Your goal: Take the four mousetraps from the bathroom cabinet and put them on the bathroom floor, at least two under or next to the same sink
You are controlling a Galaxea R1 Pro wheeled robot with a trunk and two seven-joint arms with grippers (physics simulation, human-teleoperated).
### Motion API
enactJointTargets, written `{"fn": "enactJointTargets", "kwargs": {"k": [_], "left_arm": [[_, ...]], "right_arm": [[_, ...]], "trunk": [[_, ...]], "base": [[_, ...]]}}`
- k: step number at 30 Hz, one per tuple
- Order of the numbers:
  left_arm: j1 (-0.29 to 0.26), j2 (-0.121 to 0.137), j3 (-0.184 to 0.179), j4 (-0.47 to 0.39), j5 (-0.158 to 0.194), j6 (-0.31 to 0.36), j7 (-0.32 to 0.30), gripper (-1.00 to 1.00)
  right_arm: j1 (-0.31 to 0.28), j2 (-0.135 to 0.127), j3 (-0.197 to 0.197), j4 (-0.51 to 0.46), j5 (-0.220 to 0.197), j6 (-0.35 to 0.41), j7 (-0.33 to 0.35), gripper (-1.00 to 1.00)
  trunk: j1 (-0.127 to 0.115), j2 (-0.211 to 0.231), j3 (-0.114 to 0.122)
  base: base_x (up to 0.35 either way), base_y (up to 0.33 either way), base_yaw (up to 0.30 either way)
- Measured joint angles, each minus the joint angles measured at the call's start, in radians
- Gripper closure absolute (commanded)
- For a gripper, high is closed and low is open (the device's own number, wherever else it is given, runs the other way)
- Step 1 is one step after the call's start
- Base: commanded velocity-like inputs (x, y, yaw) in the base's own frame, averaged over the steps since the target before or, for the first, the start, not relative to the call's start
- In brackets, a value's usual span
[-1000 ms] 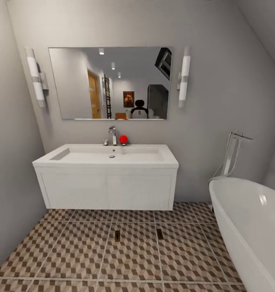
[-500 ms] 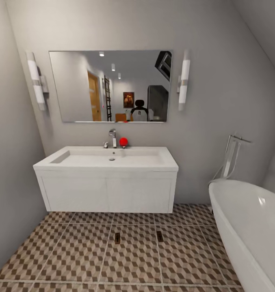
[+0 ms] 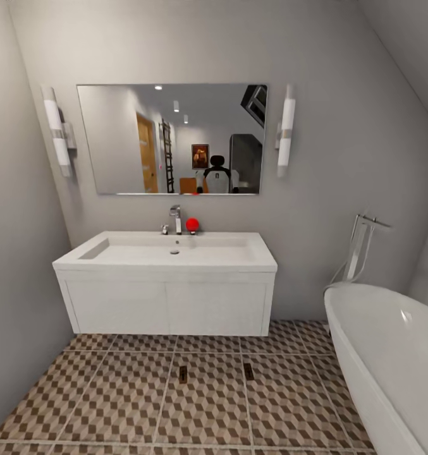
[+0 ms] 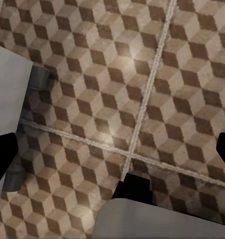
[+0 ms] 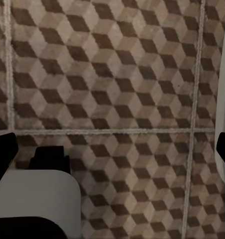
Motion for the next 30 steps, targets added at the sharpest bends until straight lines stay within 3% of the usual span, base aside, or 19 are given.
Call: {"fn": "enactJointTargets", "kwargs": {"k": [14, 30], "left_arm": [[0.013, 0.000, 0.000, 0.000, 0.000, 0.001, -0.017, -1.00], [0.035, 0.002, 0.001, 0.000, 0.001, 0.000, -0.074, -1.00]], "right_arm": [[0.006, 0.008, 0.000, 0.000, -0.001, -0.001, 0.004, -1.00], [0.033, 0.004, 0.000, 0.000, -0.001, -0.008, 0.077, -1.00]], "trunk": [[-0.054, 0.098, 0.044], [-0.115, 0.210, 0.094]], "base": [[0.000, 0.000, 0.000], [0.000, 0.000, 0.000]]}}
